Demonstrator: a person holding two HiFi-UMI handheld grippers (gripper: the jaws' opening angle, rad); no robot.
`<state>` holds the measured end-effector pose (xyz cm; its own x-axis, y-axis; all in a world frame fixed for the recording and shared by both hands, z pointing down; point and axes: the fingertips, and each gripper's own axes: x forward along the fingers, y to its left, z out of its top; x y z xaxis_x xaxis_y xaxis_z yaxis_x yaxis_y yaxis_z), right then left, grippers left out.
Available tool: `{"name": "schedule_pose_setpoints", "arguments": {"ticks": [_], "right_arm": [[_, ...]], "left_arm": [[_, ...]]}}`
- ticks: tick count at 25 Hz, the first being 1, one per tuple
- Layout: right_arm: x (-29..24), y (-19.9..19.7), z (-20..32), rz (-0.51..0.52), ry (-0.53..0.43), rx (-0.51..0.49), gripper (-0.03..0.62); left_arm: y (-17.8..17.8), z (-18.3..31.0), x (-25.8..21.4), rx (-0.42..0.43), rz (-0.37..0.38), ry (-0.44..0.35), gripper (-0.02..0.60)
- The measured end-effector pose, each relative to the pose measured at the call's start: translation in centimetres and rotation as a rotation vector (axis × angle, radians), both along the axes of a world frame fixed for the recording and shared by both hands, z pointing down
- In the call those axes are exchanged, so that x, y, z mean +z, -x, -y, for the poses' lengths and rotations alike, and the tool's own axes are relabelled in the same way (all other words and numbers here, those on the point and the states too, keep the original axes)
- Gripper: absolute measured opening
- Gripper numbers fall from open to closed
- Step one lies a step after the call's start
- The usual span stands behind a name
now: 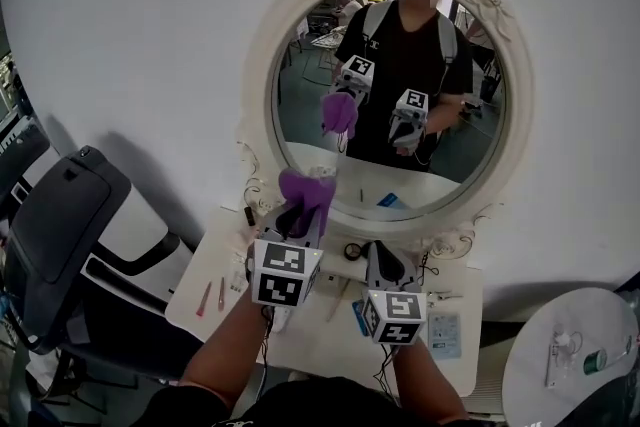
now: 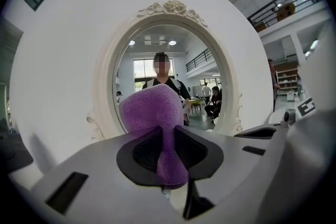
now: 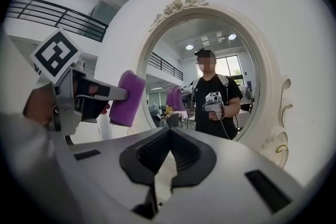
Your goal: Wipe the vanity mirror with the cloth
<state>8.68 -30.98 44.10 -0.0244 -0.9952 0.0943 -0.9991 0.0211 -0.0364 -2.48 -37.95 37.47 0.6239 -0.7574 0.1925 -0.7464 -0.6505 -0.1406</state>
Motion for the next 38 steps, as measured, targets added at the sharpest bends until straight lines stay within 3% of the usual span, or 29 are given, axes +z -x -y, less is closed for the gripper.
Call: {"name": "schedule_pose_setpoints", "arguments": {"ticks": [4,14,22,29,31,35,38], "right_arm": [[0.4,-0.2,0.1,0.007,0.013,0.008,0.009],[1.1,-1.1,-1.3,-0.004,0.042,-0.047,0.009],[1.0,-2.7,-2.8,-0.007,0.041,-0.043,0.009],[0.9,-4.8,-4.5,0.003,0.030,0.008,0.009],[1.0,-5.8,-4.9,0.009,0.030,0.031,0.009],[0.7,-7.3,-5.7,0.024,0.015,0.071,0.009],[0.5,-8.0,-6.1,0.026,0.003,0.089,0.009]], "left_arm": [[0.0,2.4,-2.7,0.011,0.135,-0.115,0.072],[-1.8,3.5,-12.2,-0.046,0.221,-0.356,0.072],[-7.2,3.6,-18.1,0.092,0.486,-0.500,0.072],[-14.2,0.4,-22.1,0.227,0.618,-0.622,0.072],[-16.1,-0.2,-22.6,0.258,0.688,-0.671,0.072],[-19.1,-0.4,-23.3,0.286,0.818,-0.747,0.072],[-20.3,0.0,-24.2,0.285,0.855,-0.762,0.072]]}}
